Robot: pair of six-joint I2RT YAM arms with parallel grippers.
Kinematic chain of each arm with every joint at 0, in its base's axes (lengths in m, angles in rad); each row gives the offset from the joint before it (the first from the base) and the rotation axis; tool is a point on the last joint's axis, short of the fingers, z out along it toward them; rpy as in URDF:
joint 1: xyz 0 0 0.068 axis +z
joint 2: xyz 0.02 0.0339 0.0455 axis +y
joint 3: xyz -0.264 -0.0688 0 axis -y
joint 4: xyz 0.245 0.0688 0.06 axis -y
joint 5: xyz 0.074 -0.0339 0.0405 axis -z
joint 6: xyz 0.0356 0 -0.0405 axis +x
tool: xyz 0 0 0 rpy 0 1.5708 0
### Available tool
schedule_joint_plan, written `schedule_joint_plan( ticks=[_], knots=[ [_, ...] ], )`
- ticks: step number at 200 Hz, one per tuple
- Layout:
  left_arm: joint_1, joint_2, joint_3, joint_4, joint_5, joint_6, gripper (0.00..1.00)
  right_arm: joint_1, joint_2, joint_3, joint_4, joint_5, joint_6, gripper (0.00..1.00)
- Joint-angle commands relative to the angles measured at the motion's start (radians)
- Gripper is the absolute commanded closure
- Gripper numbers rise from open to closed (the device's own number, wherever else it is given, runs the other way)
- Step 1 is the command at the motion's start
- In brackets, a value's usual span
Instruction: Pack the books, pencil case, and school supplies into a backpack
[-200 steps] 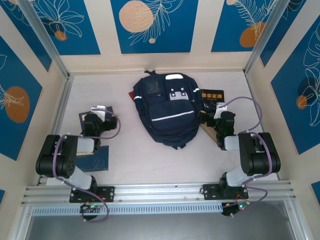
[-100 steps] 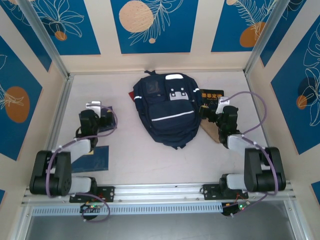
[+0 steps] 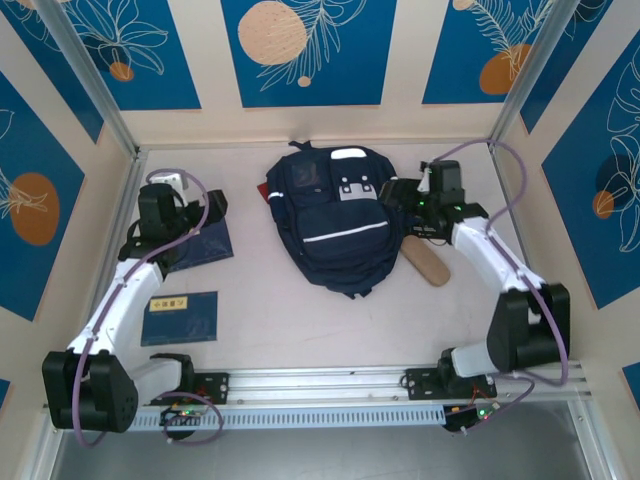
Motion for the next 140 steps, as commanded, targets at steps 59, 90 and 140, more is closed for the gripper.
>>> schedule_joint_plan(
  ticks=[59, 90, 140],
  knots=[
    [-0.006, 0.020, 0.044, -0.184, 0.217, -0.068, 0.00, 0.260, 0.461, 0.343, -0.271, 0.057, 0.133, 0.09],
    [-0.009, 0.016, 0.031, -0.191, 0.233, -0.067, 0.00, 0.369, 0.540, 0.353, -0.264, 0.041, 0.210, 0.10],
    [-0.019, 0.038, 0.017, -0.172, 0.246, -0.082, 0.00, 0.552, 0.631, 0.396, -0.174, -0.122, 0.364, 0.13]
  ],
)
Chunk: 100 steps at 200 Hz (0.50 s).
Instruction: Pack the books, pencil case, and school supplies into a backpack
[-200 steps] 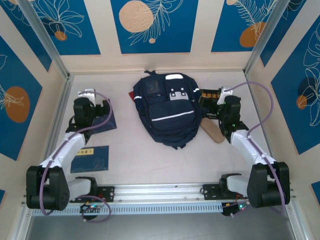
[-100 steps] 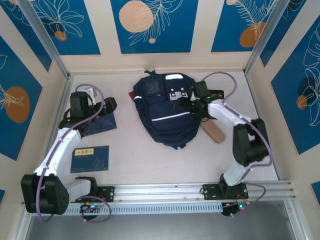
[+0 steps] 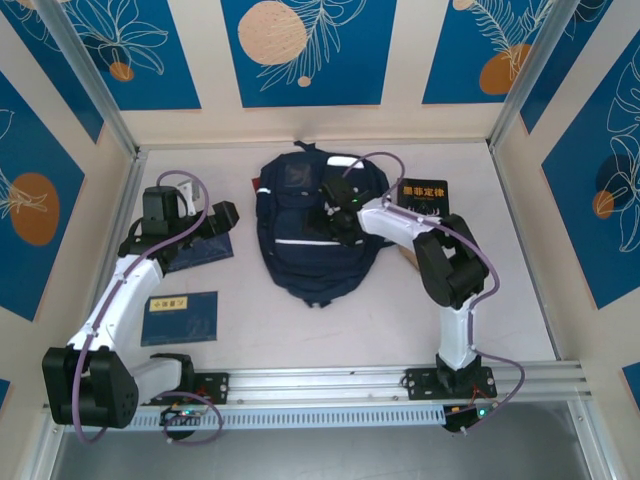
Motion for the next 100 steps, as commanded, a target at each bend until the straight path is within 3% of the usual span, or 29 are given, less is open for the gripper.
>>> schedule_joint_plan(
  ticks=[1, 38, 68, 100],
  knots=[
    [-0.012, 0.017, -0.008, -0.001, 0.037, -0.017, 0.00, 0.100, 0.101, 0.040, -0.009, -0.177, 0.105, 0.13],
    [-0.036, 0.044, 0.001, -0.005, 0.070, -0.010, 0.00, 0.114, 0.043, 0.127, -0.075, -0.156, 0.026, 0.17],
    [-0.085, 0.073, 0.029, -0.029, 0.085, 0.013, 0.03, 0.058, -0.137, 0.015, -0.050, -0.107, -0.003, 0.17],
    [-0.193, 0.142, 0.086, -0.061, 0.057, 0.057, 0.09, -0.044, -0.272, -0.134, -0.058, -0.085, 0.000, 0.20]
  ],
)
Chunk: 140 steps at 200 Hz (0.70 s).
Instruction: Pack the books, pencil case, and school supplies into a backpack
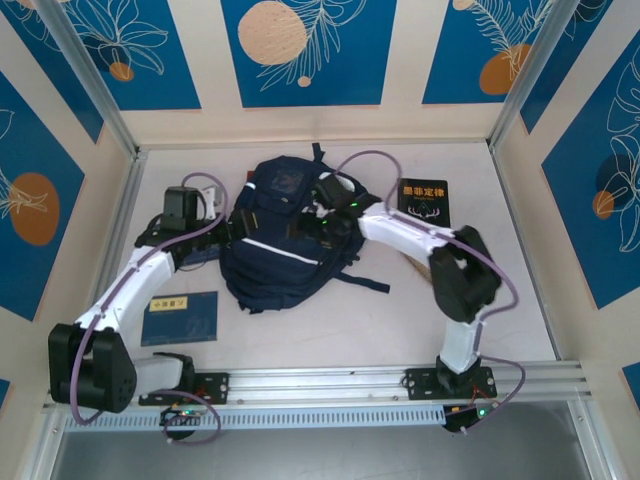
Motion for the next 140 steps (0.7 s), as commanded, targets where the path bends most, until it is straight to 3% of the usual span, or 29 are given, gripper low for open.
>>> schedule_joint_plan(
  ticks=[1, 63, 86, 140],
  knots=[
    [-0.081, 0.047, 0.073, -0.045, 0.002, 0.051, 0.10, -0.070, -0.105, -0.090, -0.032, 0.019, -0.012, 0.20],
    [-0.384, 0.288, 0.282, -0.212, -0.212, 0.225, 0.28, -0.252, -0.200, -0.302, 0.003, -0.019, 0.037, 0.28],
    [-0.482, 0.366, 0.346, -0.286, -0.241, 0.316, 0.36, -0.292, -0.193, -0.337, 0.049, -0.066, 0.050, 0.32],
    [-0.620, 0.506, 0.438, -0.456, -0.401, 0.462, 0.46, -0.342, -0.139, -0.337, 0.109, -0.141, 0.077, 0.35]
  ],
)
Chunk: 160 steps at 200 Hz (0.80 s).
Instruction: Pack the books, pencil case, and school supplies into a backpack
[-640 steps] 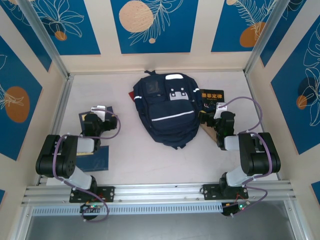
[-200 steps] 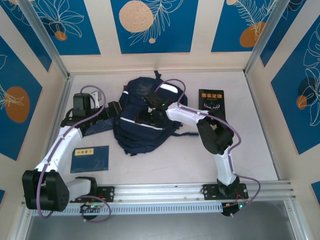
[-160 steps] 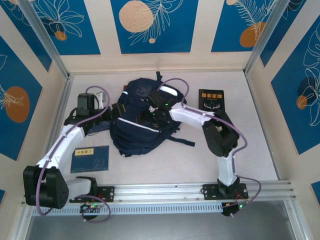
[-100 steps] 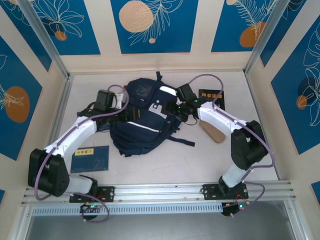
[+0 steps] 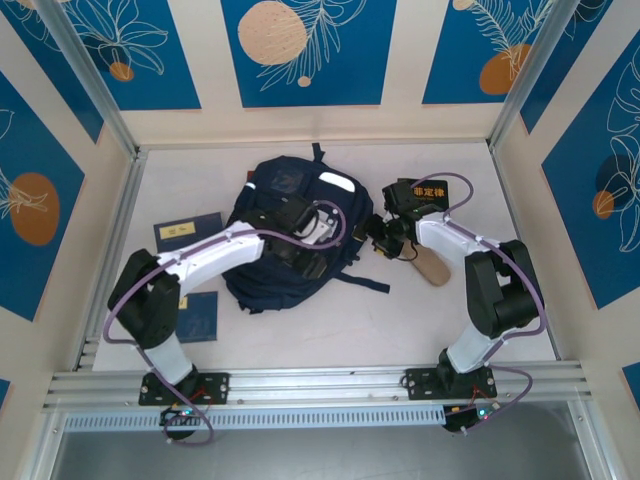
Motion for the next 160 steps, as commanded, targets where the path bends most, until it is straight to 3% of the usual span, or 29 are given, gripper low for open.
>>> schedule_joint_plan(
  ticks=[1, 89, 134, 160],
  knots=[
    [-0.036, 0.058, 0.065, -0.145, -0.126, 0.100, 0.46, -0.016, 0.025, -0.001, 0.037, -0.069, 0.026, 0.35],
    [-0.091, 0.235, 0.196, -0.200, -0.290, 0.139, 0.56, -0.044, 0.023, -0.024, 0.040, -0.087, 0.036, 0.36],
    [-0.095, 0.291, 0.232, -0.244, -0.285, 0.150, 0.49, -0.056, 0.005, -0.041, 0.041, -0.083, 0.038, 0.37],
    [-0.103, 0.317, 0.251, -0.256, -0.337, 0.146, 0.49, -0.058, 0.000, -0.043, 0.037, -0.078, 0.035, 0.37]
  ],
)
